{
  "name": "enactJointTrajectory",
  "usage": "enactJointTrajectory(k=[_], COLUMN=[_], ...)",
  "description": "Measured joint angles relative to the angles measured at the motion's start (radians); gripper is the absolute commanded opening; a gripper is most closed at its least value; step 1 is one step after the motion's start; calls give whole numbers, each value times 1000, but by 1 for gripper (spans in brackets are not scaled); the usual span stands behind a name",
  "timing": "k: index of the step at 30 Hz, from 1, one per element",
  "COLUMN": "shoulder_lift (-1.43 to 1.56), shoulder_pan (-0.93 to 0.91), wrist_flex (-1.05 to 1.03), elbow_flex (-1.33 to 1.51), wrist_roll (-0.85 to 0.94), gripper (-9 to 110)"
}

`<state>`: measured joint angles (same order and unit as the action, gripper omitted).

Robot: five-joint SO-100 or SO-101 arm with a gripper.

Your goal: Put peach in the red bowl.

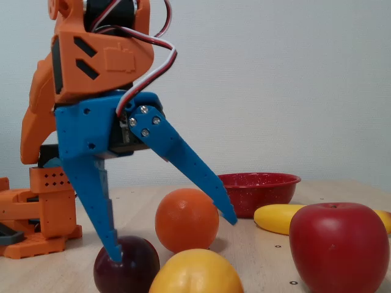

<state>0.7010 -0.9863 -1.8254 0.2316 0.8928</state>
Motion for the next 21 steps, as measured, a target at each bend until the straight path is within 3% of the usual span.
enactJointTrajectory(k=[21], shoulder_lift=[-97], shoulder_pan=[44], wrist_flex=[0], elbow_flex=[3], wrist_roll=[8], gripper=[44])
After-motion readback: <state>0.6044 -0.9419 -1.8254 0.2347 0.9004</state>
